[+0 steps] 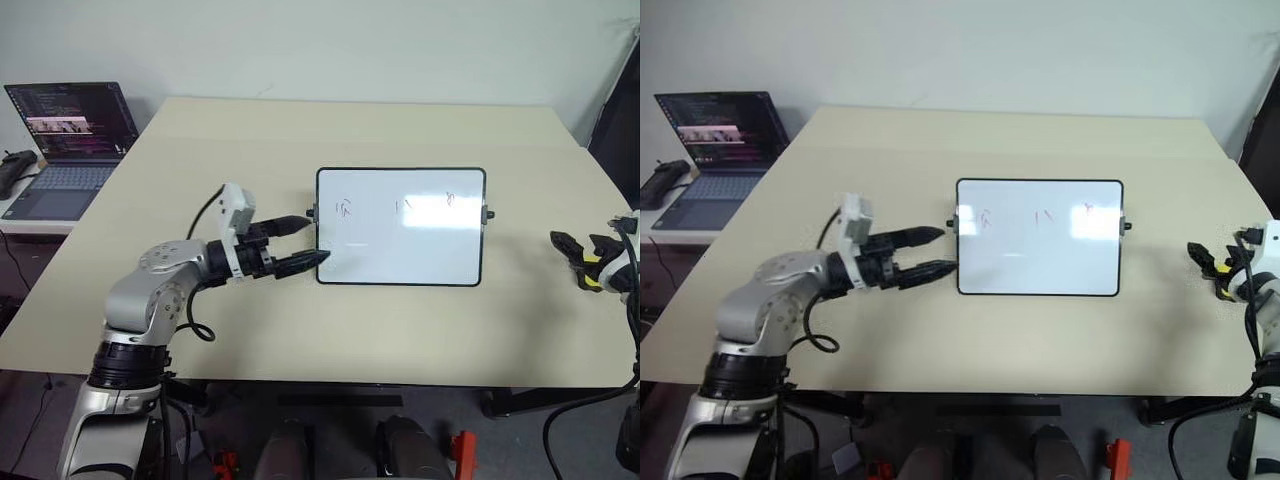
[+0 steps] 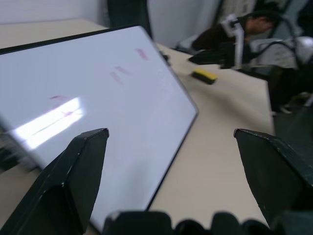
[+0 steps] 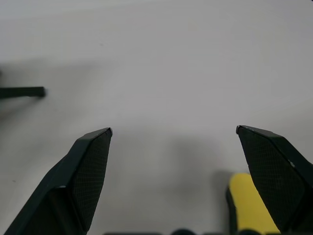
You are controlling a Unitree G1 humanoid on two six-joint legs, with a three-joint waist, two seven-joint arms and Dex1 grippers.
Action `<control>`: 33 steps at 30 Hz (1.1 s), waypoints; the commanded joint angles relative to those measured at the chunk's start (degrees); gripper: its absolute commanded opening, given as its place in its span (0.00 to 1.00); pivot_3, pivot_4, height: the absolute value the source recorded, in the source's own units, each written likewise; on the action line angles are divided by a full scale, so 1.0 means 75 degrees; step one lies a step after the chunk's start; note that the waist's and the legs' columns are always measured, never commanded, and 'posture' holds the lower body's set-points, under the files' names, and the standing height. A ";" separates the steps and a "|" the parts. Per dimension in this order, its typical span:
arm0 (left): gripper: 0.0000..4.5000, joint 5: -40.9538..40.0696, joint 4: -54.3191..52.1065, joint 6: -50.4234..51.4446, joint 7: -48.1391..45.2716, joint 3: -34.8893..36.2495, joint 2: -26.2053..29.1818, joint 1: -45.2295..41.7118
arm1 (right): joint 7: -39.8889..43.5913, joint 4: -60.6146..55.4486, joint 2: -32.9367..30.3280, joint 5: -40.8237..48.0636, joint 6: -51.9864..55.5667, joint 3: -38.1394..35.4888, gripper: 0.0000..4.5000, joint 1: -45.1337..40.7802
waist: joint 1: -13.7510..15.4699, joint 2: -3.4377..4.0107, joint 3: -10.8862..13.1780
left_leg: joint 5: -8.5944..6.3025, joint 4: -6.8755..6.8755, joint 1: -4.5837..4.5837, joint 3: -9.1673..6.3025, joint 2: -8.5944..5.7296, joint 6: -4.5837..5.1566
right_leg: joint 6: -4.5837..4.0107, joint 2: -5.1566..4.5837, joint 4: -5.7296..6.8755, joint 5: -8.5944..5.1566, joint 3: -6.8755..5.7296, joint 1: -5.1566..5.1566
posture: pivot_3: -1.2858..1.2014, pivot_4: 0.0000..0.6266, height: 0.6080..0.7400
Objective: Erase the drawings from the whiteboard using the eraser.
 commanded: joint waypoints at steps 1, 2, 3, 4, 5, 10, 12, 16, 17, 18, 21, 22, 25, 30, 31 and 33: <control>1.00 0.0221 -0.0208 0.0031 -0.0050 -0.0705 -0.0441 -0.0449 | -0.0260 0.0525 -0.0420 -0.0392 -0.0217 0.0068 0.99 -0.0289 | -0.0008 0.0000 0.0000 | 0.0000 0.0001 -0.0002 0.0002 -0.0001 0.0000 | 0.0001 0.0000 -0.0002 0.0001 0.0001 0.0001 | 0.52 0.24 1.00; 1.00 0.0351 -0.0196 -0.0004 -0.0080 -0.0967 -0.0591 -0.0530 | -0.0331 0.0717 -0.0478 -0.0455 -0.0241 0.0061 0.99 -0.0330 | -0.0009 0.0000 0.0000 | 0.0000 0.0002 -0.0001 0.0003 -0.0002 0.0000 | 0.0002 0.0000 -0.0005 0.0002 0.0003 0.0002 | 0.52 0.24 1.00; 1.00 0.0429 -0.0185 -0.0026 -0.0083 -0.1163 -0.0746 -0.0608 | -0.0342 0.0866 -0.0527 -0.0477 -0.0237 0.0050 0.99 -0.0371 | -0.0009 0.0000 0.0000 | 0.0000 0.0001 -0.0001 0.0003 -0.0002 0.0000 | 0.0002 0.0000 -0.0006 0.0002 0.0004 0.0002 | 0.52 0.24 1.00; 1.00 0.0453 -0.0173 -0.0036 -0.0070 -0.1274 -0.0902 -0.0679 | -0.0325 0.0973 -0.0563 -0.0492 -0.0219 0.0054 0.99 -0.0411 | -0.0008 0.0000 0.0000 | 0.0000 -0.0002 0.0000 0.0003 -0.0002 0.0000 | 0.0001 0.0000 -0.0009 0.0002 0.0004 0.0002 | 0.52 0.24 1.00; 1.00 0.0449 -0.0161 -0.0053 -0.0090 -0.1355 -0.1056 -0.0751 | -0.0325 0.1065 -0.0593 -0.0549 -0.0176 0.0106 0.99 -0.0441 | -0.0021 0.0000 0.0000 | 0.0000 -0.0006 -0.0001 0.0002 -0.0001 0.0000 | 0.0000 0.0001 -0.0011 0.0001 0.0003 0.0002 | 0.52 0.24 1.00; 1.00 0.0517 -0.0109 -0.0111 -0.0139 -0.1549 -0.1473 -0.0858 | -0.0340 0.1434 -0.0675 -0.0827 -0.0103 0.0372 0.99 -0.0609 | -0.0125 0.0003 -0.0001 | 0.0000 -0.0006 0.0003 0.0007 0.0000 0.0000 | 0.0001 0.0002 -0.0011 0.0001 0.0009 0.0001 | 0.52 0.24 1.00; 1.00 0.0466 -0.0182 -0.0089 -0.0161 -0.1555 -0.1561 -0.0820 | -0.0331 0.1535 -0.0679 -0.0844 -0.0038 0.0395 0.99 -0.0745 | -0.0151 0.0004 -0.0001 | 0.0000 -0.0006 0.0006 0.0008 0.0000 0.0000 | 0.0001 0.0003 -0.0008 0.0001 0.0012 0.0002 | 0.52 0.24 1.00; 1.00 0.0465 -0.0269 -0.0031 -0.0143 -0.1503 -0.1629 -0.0787 | -0.0356 0.1717 -0.0678 -0.0960 -0.0051 0.0487 0.99 -0.0891 | -0.0165 0.0004 -0.0001 | 0.0000 -0.0004 0.0003 0.0008 0.0000 0.0000 | 0.0002 0.0004 -0.0009 0.0001 0.0012 0.0002 | 0.52 0.24 1.00; 1.00 0.0473 -0.0286 -0.0022 -0.0138 -0.1495 -0.1629 -0.0782 | -0.0381 0.1761 -0.0671 -0.0981 -0.0063 0.0505 0.99 -0.0920 | -0.0164 0.0004 -0.0001 | 0.0000 -0.0004 0.0003 0.0007 0.0000 0.0000 | 0.0002 0.0004 -0.0009 0.0001 0.0012 0.0002 | 0.52 0.24 1.00; 1.00 0.0487 -0.0299 -0.0012 -0.0125 -0.1496 -0.1627 -0.0777 | -0.0381 0.1808 -0.0653 -0.0999 -0.0065 0.0528 0.99 -0.0950 | -0.0158 0.0003 -0.0001 | 0.0000 -0.0004 0.0003 0.0007 -0.0001 0.0000 | 0.0002 0.0004 -0.0009 0.0001 0.0012 0.0002 | 0.52 0.24 1.00; 1.00 0.0541 -0.0328 -0.0009 -0.0084 -0.1510 -0.1612 -0.0745 | -0.0365 0.1876 -0.0609 -0.1055 -0.0046 0.0593 0.91 -0.0969 | -0.0145 0.0003 -0.0001 | 0.0000 -0.0004 0.0001 0.0005 -0.0001 0.0000 | 0.0002 0.0003 -0.0011 0.0001 0.0010 0.0002 | 0.52 0.24 1.00; 1.00 0.0553 -0.0336 -0.0008 -0.0066 -0.1508 -0.1612 -0.0738 | -0.0362 0.1887 -0.0597 -0.1070 -0.0017 0.0607 0.86 -0.0970 | -0.0147 0.0004 -0.0001 | 0.0000 -0.0004 0.0000 0.0006 -0.0001 0.0000 | 0.0002 0.0003 -0.0011 0.0001 0.0011 0.0002 | 0.52 0.24 1.00; 1.00 0.0574 -0.0353 -0.0009 -0.0037 -0.1503 -0.1609 -0.0732 | -0.0362 0.1903 -0.0579 -0.1086 0.0034 0.0625 0.63 -0.0980 | -0.0150 0.0004 -0.0001 | 0.0000 -0.0004 0.0001 0.0006 -0.0001 0.0000 | 0.0002 0.0003 -0.0011 0.0001 0.0011 0.0002 | 0.52 0.24 1.00; 1.00 0.0589 -0.0343 -0.0021 0.0011 -0.1512 -0.1602 -0.0739 | -0.0368 0.1843 -0.0571 -0.1109 0.0182 0.0671 0.28 -0.0949 | -0.0150 0.0003 -0.0001 | 0.0000 -0.0004 0.0001 0.0006 -0.0001 0.0000 | 0.0002 0.0003 -0.0011 0.0001 0.0011 0.0002 | 0.52 0.24 1.00; 1.00 0.0600 -0.0325 -0.0033 0.0015 -0.1511 -0.1603 -0.0746 | -0.0374 0.1837 -0.0566 -0.1109 0.0191 0.0667 0.26 -0.0937 | -0.0150 0.0003 -0.0001 | 0.0000 -0.0004 0.0002 0.0006 -0.0001 0.0000 | 0.0002 0.0003 -0.0011 0.0001 0.0011 0.0003 | 0.52 0.24 1.00; 1.00 0.0619 -0.0274 -0.0060 0.0022 -0.1496 -0.1608 -0.0774 | -0.0384 0.1816 -0.0559 -0.1093 0.0209 0.0640 0.26 -0.0917 | -0.0150 0.0003 -0.0001 | 0.0000 -0.0003 0.0002 0.0005 -0.0001 0.0000 | 0.0002 0.0003 -0.0011 0.0001 0.0010 0.0004 | 0.52 0.24 1.00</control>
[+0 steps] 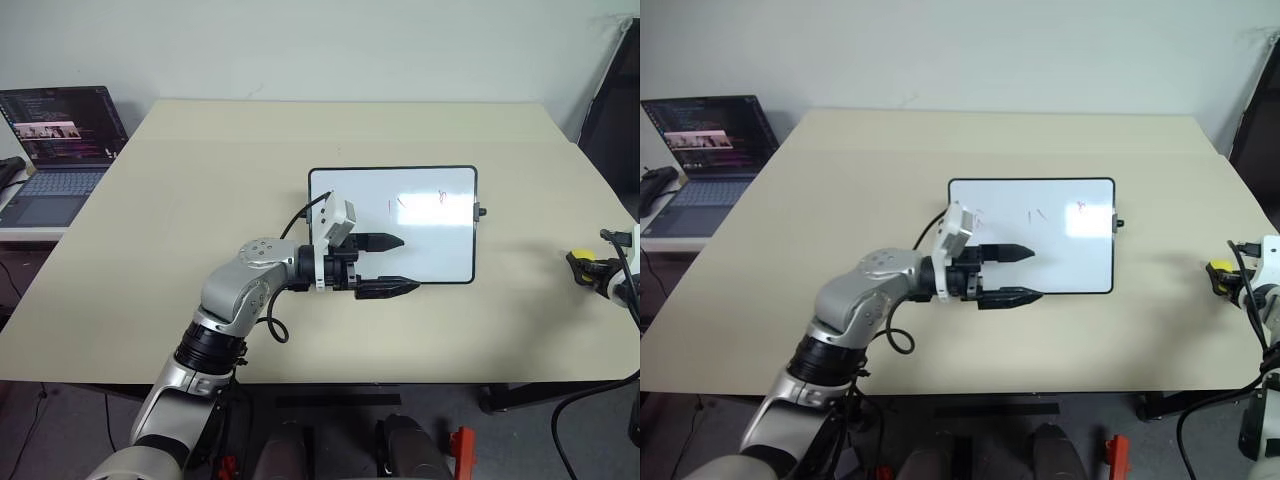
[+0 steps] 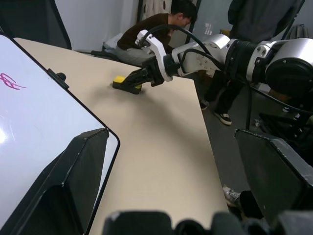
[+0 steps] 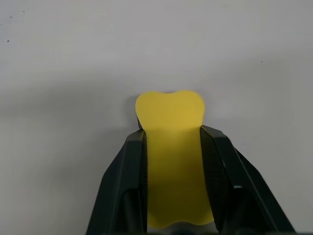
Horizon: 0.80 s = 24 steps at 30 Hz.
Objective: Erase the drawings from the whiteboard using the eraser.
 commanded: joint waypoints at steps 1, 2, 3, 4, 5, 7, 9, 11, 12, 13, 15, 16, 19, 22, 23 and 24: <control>1.00 0.0032 -0.0226 -0.0079 0.0006 0.0079 -0.0012 -0.0079 | 0.0006 -0.0211 -0.0097 0.0075 0.0131 -0.0111 0.26 -0.0035 | 0.0000 0.0000 0.0000 | 0.0000 0.0000 0.0000 0.0000 0.0000 0.0000 | 0.0000 0.0000 0.0000 0.0000 0.0000 0.0000 | 0.52 0.24 1.00; 1.00 0.0041 -0.0188 -0.0093 -0.0005 0.0093 -0.0005 -0.0095 | 0.0034 -0.0284 -0.0085 0.0126 0.0189 -0.0147 0.26 -0.0007 | -0.0001 0.0000 0.0000 | 0.0000 0.0000 0.0000 -0.0001 0.0000 0.0000 | 0.0000 0.0000 0.0000 0.0000 0.0000 0.0000 | 0.52 0.24 1.00; 1.00 0.0056 -0.0155 -0.0107 -0.0018 0.0105 0.0005 -0.0106 | 0.0045 -0.0368 -0.0072 0.0152 0.0232 -0.0162 0.26 0.0032 | -0.0001 0.0000 0.0000 | 0.0000 0.0000 0.0000 0.0000 0.0000 0.0000 | 0.0000 0.0000 0.0000 0.0000 0.0000 0.0000 | 0.52 0.24 1.00; 1.00 0.0073 -0.0130 -0.0122 -0.0031 0.0109 0.0013 -0.0113 | 0.0043 -0.0433 -0.0060 0.0166 0.0262 -0.0170 0.26 0.0066 | -0.0001 0.0000 0.0000 | 0.0000 0.0000 0.0000 0.0000 0.0000 0.0000 | 0.0000 0.0000 0.0000 0.0000 0.0000 0.0000 | 0.52 0.24 1.00; 1.00 0.0086 -0.0113 -0.0132 -0.0045 0.0112 0.0018 -0.0116 | 0.0034 -0.0504 -0.0047 0.0174 0.0292 -0.0173 0.26 0.0107 | -0.0001 0.0000 0.0000 | 0.0000 0.0000 0.0000 -0.0001 0.0000 0.0000 | 0.0000 0.0000 0.0000 0.0000 0.0000 0.0000 | 0.52 0.24 1.00; 1.00 0.0126 -0.0078 -0.0160 -0.0066 0.0113 0.0027 -0.0120 | 0.0027 -0.0690 -0.0022 0.0221 0.0373 -0.0203 0.26 0.0207 | 0.0000 0.0000 0.0000 | 0.0000 0.0000 0.0000 -0.0001 0.0000 0.0000 | 0.0000 0.0000 0.0000 0.0000 -0.0001 0.0000 | 0.52 0.24 1.00; 1.00 0.0173 -0.0029 -0.0198 -0.0086 0.0140 0.0069 -0.0141 | 0.0085 -0.1055 -0.0017 0.0308 0.0513 -0.0238 0.26 0.0363 | 0.0002 0.0000 0.0000 | 0.0000 0.0000 -0.0001 -0.0001 0.0000 0.0000 | 0.0001 0.0000 0.0000 0.0000 0.0000 0.0000 | 0.52 0.24 1.00; 1.00 0.0206 0.0024 -0.0227 -0.0088 0.0264 0.0195 -0.0172 | 0.0268 -0.1744 -0.0050 0.0501 0.0746 -0.0299 0.26 0.0600 | 0.0001 0.0000 0.0000 | 0.0000 0.0000 -0.0001 -0.0001 0.0000 0.0000 | 0.0001 0.0000 -0.0001 0.0000 -0.0001 0.0000 | 0.52 0.24 1.00; 1.00 0.0225 0.0051 -0.0244 -0.0082 0.0353 0.0291 -0.0180 | 0.0340 -0.2154 -0.0080 0.0608 0.0885 -0.0338 0.26 0.0738 | -0.0001 0.0000 0.0000 | 0.0000 -0.0001 -0.0001 -0.0001 0.0000 0.0000 | 0.0001 0.0000 0.0000 0.0000 0.0000 0.0000 | 0.52 0.24 1.00; 1.00 0.0250 0.0078 -0.0271 -0.0064 0.0484 0.0439 -0.0170 | 0.0424 -0.2695 -0.0123 0.0721 0.1014 -0.0385 0.25 0.0903 | -0.0011 0.0001 0.0000 | 0.0000 -0.0001 0.0000 -0.0001 0.0001 0.0000 | 0.0001 0.0000 0.0000 -0.0001 0.0000 -0.0001 | 0.52 0.24 1.00; 1.00 0.0307 0.0136 -0.0380 0.0011 0.0809 0.0777 -0.0100 | 0.0645 -0.3883 -0.0199 0.1022 0.1347 -0.0486 0.25 0.1221 | -0.0033 0.0003 0.0001 | 0.0000 -0.0001 0.0001 -0.0002 0.0003 0.0000 | 0.0001 0.0002 0.0004 -0.0001 0.0001 -0.0002 | 0.52 0.24 1.00; 1.00 0.0335 0.0178 -0.0458 0.0068 0.1002 0.0936 -0.0048 | 0.0729 -0.4457 -0.0227 0.1162 0.1518 -0.0531 0.25 0.1349 | -0.0043 0.0005 0.0002 | 0.0000 -0.0002 0.0002 -0.0003 0.0005 0.0000 | 0.0002 0.0004 0.0005 -0.0001 0.0000 -0.0003 | 0.52 0.24 1.00; 1.00 0.0348 0.0392 -0.0857 0.0283 0.1715 0.1287 0.0194 | 0.0905 -0.6158 -0.0275 0.1420 0.1754 -0.0469 0.25 0.1526 | -0.0061 0.0008 0.0003 | 0.0000 -0.0002 0.0003 -0.0006 0.0011 0.0000 | 0.0009 0.0009 0.0008 -0.0005 0.0000 -0.0005 | 0.52 0.24 1.00; 1.00 0.0139 0.0713 -0.1345 0.0415 0.2680 0.1451 0.0673 | 0.1036 -0.7418 -0.0175 0.1419 0.1763 0.0189 0.25 0.1107 | -0.0049 0.0008 0.0004 | -0.0001 -0.0001 0.0003 -0.0007 0.0012 0.0000 | 0.0013 0.0007 0.0006 -0.0008 -0.0003 -0.0004 | 0.52 0.24 1.00; 1.00 0.0160 0.0793 -0.1462 0.0412 0.2854 0.1520 0.0848 | 0.1054 -0.7696 -0.0057 0.1440 0.1735 0.0396 0.25 0.0865 | -0.0055 0.0009 0.0004 | -0.0001 -0.0001 0.0002 -0.0009 0.0013 0.0000 | 0.0012 0.0007 0.0006 -0.0007 -0.0005 -0.0004 | 0.52 0.24 1.00; 1.00 0.0189 0.0839 -0.1532 0.0395 0.2935 0.1565 0.0956 | 0.1048 -0.7868 0.0028 0.1455 0.1739 0.0510 0.25 0.0717 | -0.0054 0.0009 0.0004 | -0.0001 -0.0001 0.0003 -0.0007 0.0015 0.0000 | 0.0011 0.0007 0.0005 -0.0007 -0.0004 -0.0005 | 0.52 0.24 1.00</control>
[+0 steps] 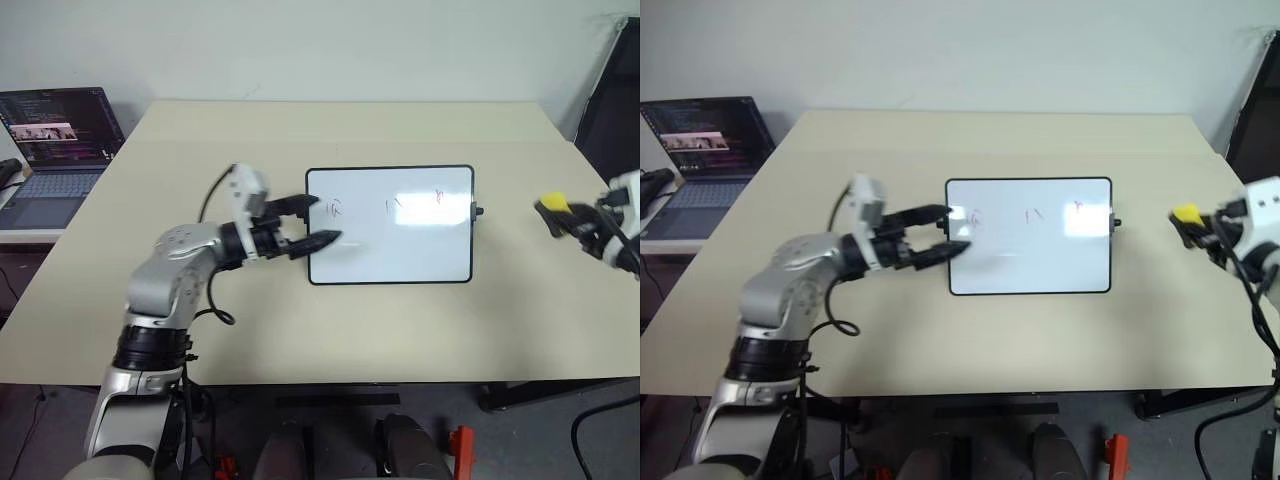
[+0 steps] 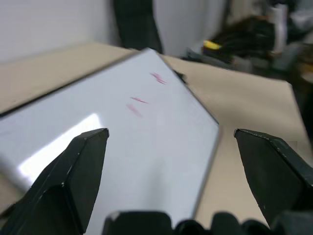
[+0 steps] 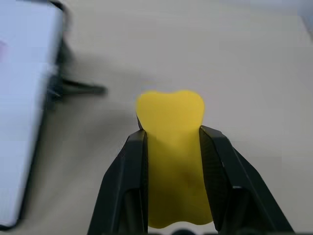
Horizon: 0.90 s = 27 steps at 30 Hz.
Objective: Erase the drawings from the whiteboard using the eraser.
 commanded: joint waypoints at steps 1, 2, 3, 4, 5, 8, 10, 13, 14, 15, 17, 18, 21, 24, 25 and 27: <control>1.00 -0.0001 0.0168 -0.0520 0.0024 0.0558 0.0201 0.0362 | 0.0031 -0.1036 0.0260 0.0232 -0.0028 0.0453 0.25 -0.0735 | 0.0024 -0.0003 0.0002 | 0.0000 0.0000 0.0000 -0.0002 0.0000 0.0000 | -0.0002 0.0000 0.0001 0.0001 -0.0002 0.0000 | 0.52 0.24 1.00; 1.00 0.0112 0.0187 -0.0670 0.0038 0.0626 0.0282 0.0579 | -0.0072 -0.1294 0.0615 0.0329 0.0031 0.0751 0.25 -0.1167 | 0.0042 -0.0006 0.0004 | 0.0000 0.0001 -0.0004 -0.0010 0.0000 0.0000 | -0.0004 0.0000 0.0000 0.0002 -0.0008 0.0000 | 0.52 0.24 1.00; 1.00 0.0195 0.0185 -0.0817 0.0068 0.0676 0.0335 0.0759 | -0.0146 -0.1502 0.0913 0.0334 0.0053 0.1074 0.25 -0.1507 | 0.0034 -0.0006 0.0004 | 0.0000 0.0002 -0.0007 -0.0015 0.0000 0.0000 | -0.0007 0.0000 -0.0001 0.0004 -0.0012 0.0000 | 0.52 0.24 1.00; 1.00 0.0239 0.0138 -0.0963 0.0140 0.0735 0.0327 0.0921 | -0.0211 -0.1666 0.1248 0.0193 -0.0036 0.1503 0.25 -0.1794 | 0.0036 -0.0006 0.0004 | 0.0000 0.0001 -0.0006 -0.0013 0.0000 0.0000 | -0.0011 0.0000 -0.0001 0.0006 -0.0010 -0.0001 | 0.52 0.24 1.00; 1.00 0.0248 0.0056 -0.1069 0.0206 0.0767 0.0288 0.1044 | -0.0255 -0.1772 0.1527 0.0065 -0.0117 0.1849 0.25 -0.1980 | 0.0039 -0.0006 0.0004 | 0.0000 0.0001 -0.0008 -0.0013 0.0001 0.0000 | -0.0012 0.0000 0.0000 0.0007 -0.0009 -0.0004 | 0.52 0.24 1.00; 1.00 0.0217 -0.0377 -0.1203 0.0224 0.0623 0.0182 0.1456 | -0.0544 -0.1786 0.2483 -0.0131 -0.0203 0.2544 0.25 -0.2335 | 0.0119 -0.0008 0.0004 | -0.0001 -0.0002 -0.0015 -0.0024 0.0007 -0.0002 | -0.0016 0.0000 -0.0001 0.0006 -0.0020 -0.0009 | 0.52 0.24 1.00; 1.00 0.0298 -0.0548 -0.1337 0.0305 0.0544 0.0137 0.1627 | -0.0644 -0.1598 0.2945 -0.0573 -0.0494 0.3176 0.25 -0.2443 | 0.0228 -0.0008 0.0005 | -0.0005 -0.0001 -0.0023 -0.0029 0.0006 -0.0008 | -0.0017 -0.0007 -0.0003 0.0006 -0.0024 -0.0012 | 0.52 0.24 1.00; 1.00 0.0306 -0.0727 -0.1351 0.0506 0.0562 0.0102 0.1708 | -0.0710 -0.1100 0.3409 -0.1266 -0.1044 0.3950 0.25 -0.2486 | 0.0278 -0.0009 0.0005 | -0.0007 0.0000 -0.0032 -0.0030 0.0002 -0.0011 | -0.0017 -0.0016 -0.0004 0.0006 -0.0028 -0.0021 | 0.52 0.24 1.00; 1.00 0.0309 -0.0791 -0.1344 0.0513 0.0550 0.0133 0.1732 | -0.0723 -0.0885 0.3512 -0.1498 -0.1232 0.4164 0.25 -0.2504 | 0.0277 -0.0009 0.0005 | -0.0007 0.0002 -0.0032 -0.0029 -0.0001 -0.0011 | -0.0017 -0.0016 -0.0004 0.0006 -0.0028 -0.0021 | 0.52 0.24 1.00; 1.00 0.0298 -0.0869 -0.1313 0.0509 0.0554 0.0191 0.1746 | -0.0764 -0.0586 0.3614 -0.1772 -0.1463 0.4382 0.25 -0.2555 | 0.0271 -0.0009 0.0005 | -0.0007 0.0003 -0.0032 -0.0028 -0.0003 -0.0011 | -0.0017 -0.0016 -0.0002 0.0007 -0.0027 -0.0021 | 0.52 0.24 1.00; 1.00 0.0271 -0.1048 -0.1223 0.0521 0.0587 0.0300 0.1734 | -0.0779 -0.0052 0.3760 -0.2153 -0.1856 0.4616 0.25 -0.2661 | 0.0248 -0.0009 0.0005 | -0.0007 0.0003 -0.0028 -0.0025 -0.0004 -0.0011 | -0.0018 -0.0014 0.0002 0.0007 -0.0026 -0.0021 | 0.52 0.24 1.00; 1.00 0.0249 -0.1130 -0.1177 0.0520 0.0613 0.0357 0.1716 | -0.0787 0.0209 0.3829 -0.2291 -0.2007 0.4658 0.25 -0.2731 | 0.0239 -0.0009 0.0005 | -0.0007 0.0002 -0.0027 -0.0025 -0.0003 -0.0011 | -0.0019 -0.0012 0.0005 0.0007 -0.0026 -0.0021 | 0.52 0.24 1.00; 1.00 0.0213 -0.1400 -0.1039 0.0471 0.0624 0.0557 0.1711 | -0.0784 0.0912 0.3972 -0.2641 -0.2424 0.4689 0.25 -0.2935 | 0.0199 -0.0009 0.0005 | -0.0006 0.0000 -0.0027 -0.0022 -0.0001 -0.0011 | -0.0022 -0.0007 0.0015 0.0006 -0.0022 -0.0033 | 0.52 0.24 1.00; 1.00 0.0180 -0.1673 -0.0894 0.0429 0.0669 0.0797 0.1788 | -0.0815 0.1618 0.4074 -0.2944 -0.2752 0.4693 0.25 -0.3172 | 0.0190 -0.0009 0.0005 | -0.0007 -0.0002 -0.0027 -0.0019 0.0001 -0.0011 | -0.0024 -0.0004 0.0020 0.0004 -0.0020 -0.0039 | 0.52 0.24 1.00; 1.00 0.0175 -0.1728 -0.0862 0.0421 0.0686 0.0861 0.1823 | -0.0814 0.1776 0.4112 -0.3003 -0.2828 0.4671 0.25 -0.3224 | 0.0178 -0.0009 0.0005 | -0.0007 -0.0002 -0.0027 -0.0018 0.0002 -0.0011 | -0.0025 -0.0004 0.0021 0.0004 -0.0020 -0.0040 | 0.52 0.24 1.00; 1.00 0.0083 -0.1852 -0.0753 0.0415 0.0764 0.0970 0.1914 | -0.0796 0.2076 0.4183 -0.3113 -0.3008 0.4653 0.25 -0.3337 | 0.0172 -0.0009 0.0005 | -0.0007 -0.0005 -0.0026 -0.0016 0.0004 -0.0011 | -0.0027 -0.0003 0.0021 0.0004 -0.0018 -0.0042 | 0.52 0.24 1.00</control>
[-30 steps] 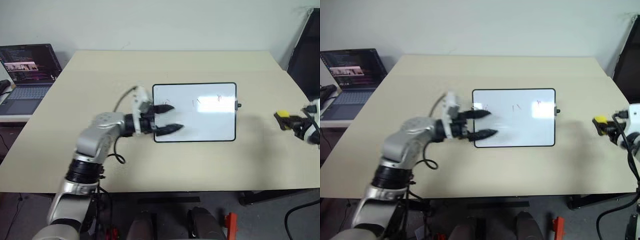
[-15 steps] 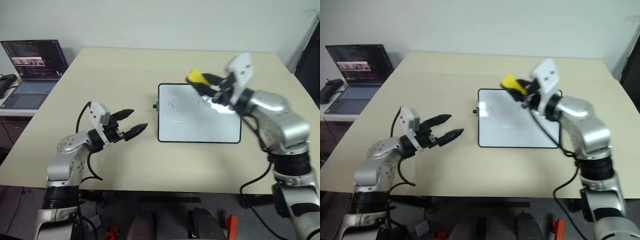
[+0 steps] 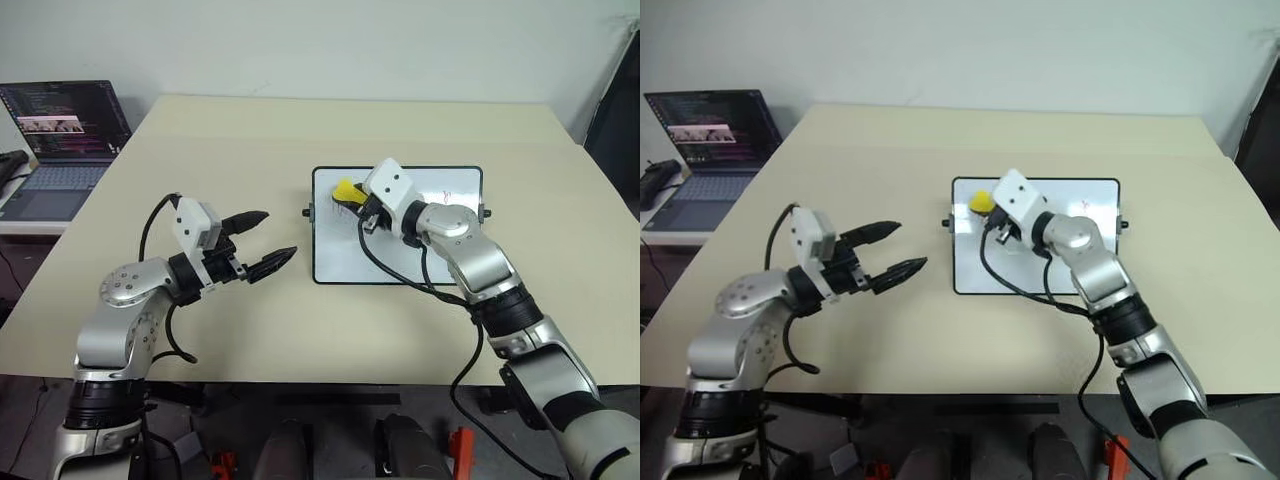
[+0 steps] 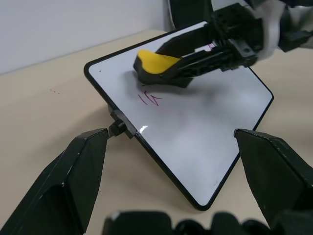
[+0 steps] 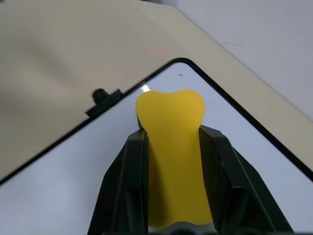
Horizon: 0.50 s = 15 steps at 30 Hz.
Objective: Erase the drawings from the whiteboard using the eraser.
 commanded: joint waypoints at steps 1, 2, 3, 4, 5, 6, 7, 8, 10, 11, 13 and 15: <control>1.00 -0.0222 -0.0457 0.0143 -0.0027 0.0286 0.0252 0.0179 | -0.0028 0.0441 0.0175 -0.0254 -0.0474 -0.0106 0.25 -0.0373 | -0.0012 0.0000 0.0000 | 0.0000 -0.0002 0.0000 -0.0001 0.0000 0.0000 | -0.0001 0.0000 0.0000 -0.0001 -0.0001 0.0000 | 0.52 0.24 1.00; 1.00 -0.0221 -0.0474 0.0168 -0.0028 0.0319 0.0303 0.0253 | -0.0047 0.0635 0.0232 -0.0333 -0.0542 -0.0103 0.25 -0.0460 | -0.0030 0.0002 0.0001 | 0.0000 -0.0003 0.0000 0.0001 0.0001 0.0000 | -0.0002 0.0001 0.0000 -0.0001 0.0001 -0.0002 | 0.52 0.24 1.00; 1.00 -0.0196 -0.0485 0.0165 -0.0030 0.0326 0.0348 0.0345 | -0.0072 0.0838 0.0295 -0.0424 -0.0606 -0.0074 0.25 -0.0539 | -0.0046 0.0002 0.0001 | 0.0000 -0.0005 0.0001 0.0003 0.0001 0.0000 | -0.0002 0.0000 0.0002 -0.0001 0.0004 -0.0004 | 0.52 0.24 1.00; 1.00 -0.0182 -0.0497 0.0159 -0.0022 0.0318 0.0378 0.0407 | -0.0078 0.0967 0.0338 -0.0489 -0.0656 -0.0063 0.25 -0.0582 | -0.0057 0.0001 0.0001 | 0.0000 -0.0005 0.0001 0.0003 0.0001 0.0000 | -0.0002 0.0000 0.0004 -0.0001 0.0004 -0.0005 | 0.52 0.24 1.00; 1.00 -0.0196 -0.0531 0.0179 -0.0007 0.0308 0.0395 0.0465 | -0.0026 0.1119 0.0362 -0.0675 -0.0775 0.0102 0.25 -0.0598 | -0.0058 0.0001 0.0001 | 0.0000 -0.0004 0.0001 0.0002 0.0001 0.0000 | -0.0004 0.0001 0.0005 0.0000 0.0003 -0.0005 | 0.52 0.24 1.00; 1.00 -0.0219 -0.0560 0.0214 0.0025 0.0298 0.0402 0.0499 | 0.0024 0.1258 0.0376 -0.0864 -0.0898 0.0264 0.25 -0.0587 | -0.0058 0.0001 0.0001 | 0.0000 -0.0004 0.0002 0.0001 0.0002 0.0000 | -0.0005 0.0001 0.0007 0.0001 0.0002 -0.0005 | 0.52 0.24 1.00; 1.00 -0.0236 -0.0589 0.0247 0.0061 0.0289 0.0406 0.0522 | 0.0027 0.1441 0.0385 -0.1099 -0.1037 0.0447 0.25 -0.0547 | -0.0059 0.0001 0.0001 | 0.0000 -0.0004 0.0004 0.0000 0.0002 0.0000 | -0.0005 0.0001 0.0007 0.0001 0.0001 -0.0003 | 0.52 0.24 1.00; 1.00 -0.0242 -0.0609 0.0265 0.0082 0.0283 0.0410 0.0543 | 0.0071 0.1600 0.0391 -0.1292 -0.1160 0.0609 0.25 -0.0491 | -0.0064 0.0001 0.0000 | 0.0000 -0.0004 0.0005 0.0000 0.0002 0.0000 | -0.0005 0.0001 0.0007 0.0001 0.0001 -0.0003 | 0.52 0.24 1.00; 1.00 -0.0233 -0.0638 0.0294 0.0096 0.0274 0.0424 0.0573 | 0.0213 0.1772 0.0427 -0.1462 -0.1315 0.0786 0.25 -0.0327 | -0.0084 -0.0001 -0.0001 | 0.0000 -0.0003 0.0014 0.0002 0.0002 0.0000 | -0.0006 0.0001 0.0009 0.0001 0.0002 0.0004 | 0.52 0.24 1.00; 1.00 -0.0226 -0.0646 0.0305 0.0095 0.0270 0.0435 0.0586 | 0.0300 0.1810 0.0452 -0.1487 -0.1364 0.0840 0.25 -0.0240 | -0.0098 -0.0002 -0.0002 | 0.0000 -0.0003 0.0018 0.0001 0.0002 0.0000 | -0.0006 0.0001 0.0009 0.0001 0.0002 0.0008 | 0.52 0.24 1.00; 1.00 -0.0222 -0.0653 0.0319 0.0093 0.0279 0.0459 0.0609 | 0.0548 0.1909 0.0470 -0.1575 -0.1489 0.1046 0.25 0.0111 | -0.0118 -0.0004 -0.0004 | 0.0000 -0.0003 0.0031 -0.0001 0.0003 0.0000 | -0.0009 0.0003 0.0009 0.0003 0.0001 0.0022 | 0.52 0.24 1.00; 1.00 -0.0216 -0.0638 0.0319 0.0090 0.0292 0.0485 0.0608 | 0.0634 0.2072 0.0466 -0.1658 -0.1578 0.1136 0.25 0.0383 | -0.0121 -0.0014 -0.0016 | 0.0000 -0.0004 0.0065 -0.0007 0.0004 0.0000 | -0.0011 0.0004 0.0006 0.0002 -0.0004 0.0057 | 0.52 0.24 1.00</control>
